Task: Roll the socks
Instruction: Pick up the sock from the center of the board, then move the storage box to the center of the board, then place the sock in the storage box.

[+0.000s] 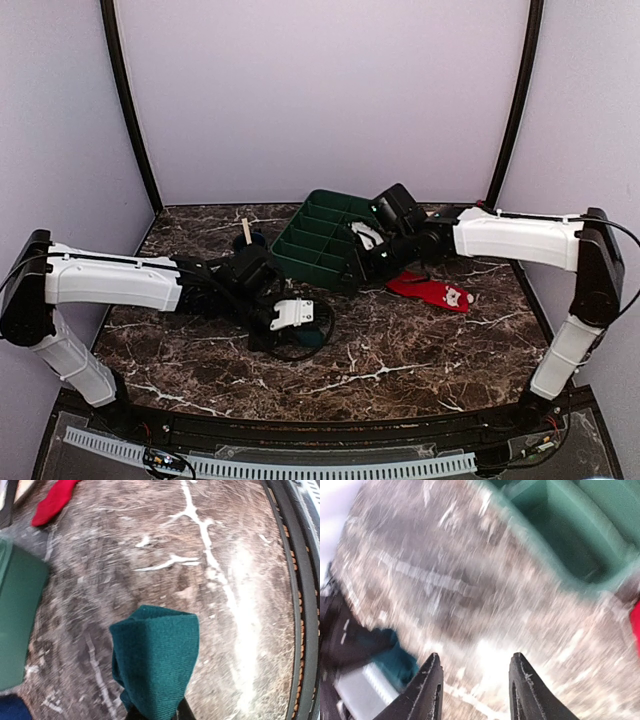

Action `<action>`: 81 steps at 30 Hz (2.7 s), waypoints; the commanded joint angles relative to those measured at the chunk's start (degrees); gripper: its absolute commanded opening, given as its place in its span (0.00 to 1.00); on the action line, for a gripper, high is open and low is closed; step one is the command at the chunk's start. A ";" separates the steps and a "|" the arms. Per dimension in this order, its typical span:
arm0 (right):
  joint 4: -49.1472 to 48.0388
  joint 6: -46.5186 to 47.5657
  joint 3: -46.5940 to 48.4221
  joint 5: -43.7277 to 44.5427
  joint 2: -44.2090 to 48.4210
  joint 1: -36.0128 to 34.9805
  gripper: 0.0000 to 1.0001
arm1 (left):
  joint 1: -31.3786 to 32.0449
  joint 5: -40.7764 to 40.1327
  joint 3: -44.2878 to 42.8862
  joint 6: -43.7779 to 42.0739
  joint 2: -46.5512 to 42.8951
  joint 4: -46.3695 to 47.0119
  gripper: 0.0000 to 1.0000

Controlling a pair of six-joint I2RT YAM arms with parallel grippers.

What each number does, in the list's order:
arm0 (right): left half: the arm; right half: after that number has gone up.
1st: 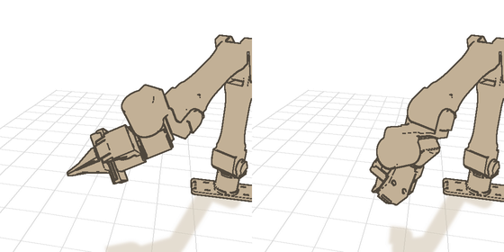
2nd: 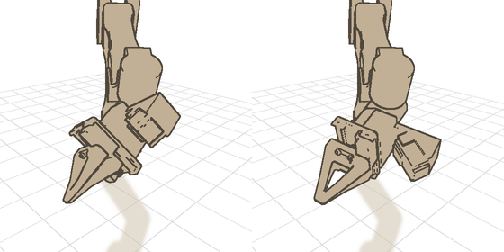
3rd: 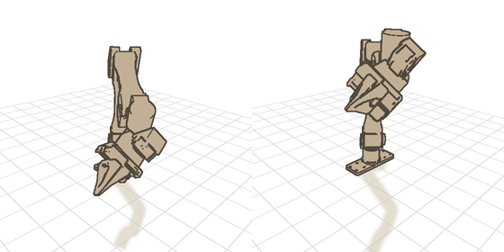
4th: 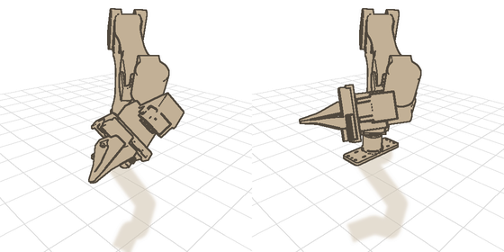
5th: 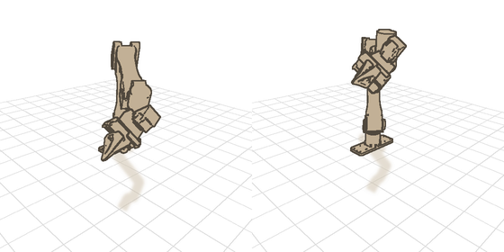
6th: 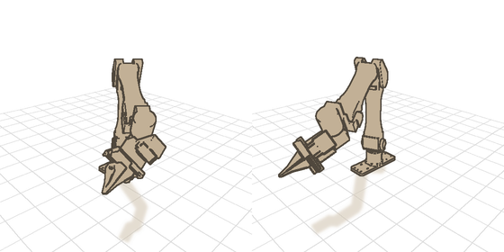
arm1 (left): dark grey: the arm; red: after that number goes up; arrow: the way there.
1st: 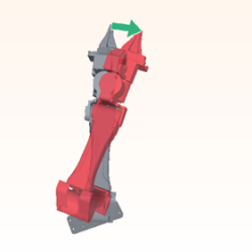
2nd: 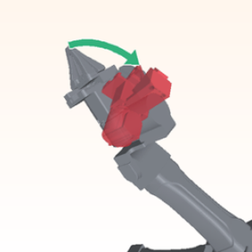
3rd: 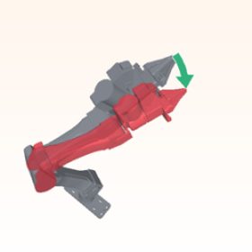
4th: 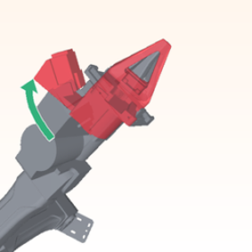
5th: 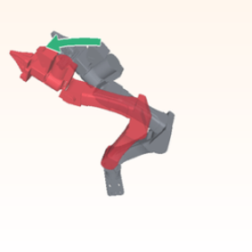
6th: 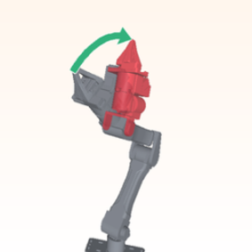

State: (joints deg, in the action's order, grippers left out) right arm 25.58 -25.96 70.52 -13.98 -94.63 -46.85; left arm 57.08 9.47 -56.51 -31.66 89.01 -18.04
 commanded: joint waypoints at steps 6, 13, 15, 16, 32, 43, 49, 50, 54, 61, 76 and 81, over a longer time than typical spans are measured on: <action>13.25 10.50 30.58 11.32 -22.06 1.26 0.41 | -4.21 -5.26 -2.18 0.91 -5.82 -5.49 0.00; 16.85 13.60 38.38 12.73 -28.97 1.28 0.42 | -8.04 -5.48 -2.59 2.03 -9.48 -7.10 0.00; 16.94 14.19 38.29 12.94 -29.56 1.26 0.42 | -9.07 -5.42 -2.78 2.20 -10.11 -7.67 0.00; 16.98 14.44 38.21 13.19 -29.82 1.24 0.42 | -9.51 -5.39 -3.01 2.28 -10.35 -7.90 0.00; 18.14 19.44 36.42 12.40 -31.34 1.09 0.11 | -13.92 -4.63 -8.18 0.94 -8.19 -8.94 0.00; 15.97 25.59 24.46 13.79 -23.52 -2.55 0.00 | -15.63 -5.23 -16.22 -0.57 -3.10 -11.98 0.00; 11.76 29.78 15.58 15.08 -17.34 -7.94 0.00 | -16.18 -6.17 -19.12 0.39 -1.47 -12.40 0.00; 10.87 30.30 14.13 15.51 -16.26 -9.20 0.00 | -16.35 -6.24 -19.50 0.59 -1.34 -12.51 0.00; 8.44 31.76 9.60 16.79 -12.96 -14.03 0.00 | -16.89 -6.38 -20.63 0.64 -1.43 -13.02 0.00; 7.38 32.37 5.50 19.44 -8.52 -23.56 0.00 | -17.09 -2.95 -21.14 -3.14 -1.29 -16.22 0.00; 5.65 32.21 0.14 22.06 -1.78 -30.58 0.00 | -11.22 8.28 -20.03 -10.49 1.59 -29.50 0.00; 5.62 31.27 -1.00 23.25 -2.16 -30.58 0.10 | -8.82 9.83 -20.69 -9.07 3.87 -33.68 0.00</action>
State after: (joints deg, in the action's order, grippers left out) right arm 33.10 6.39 70.54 6.94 -98.63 -77.01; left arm 46.76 16.80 -76.05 -40.56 91.83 -45.58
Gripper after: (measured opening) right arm 0.055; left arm 0.110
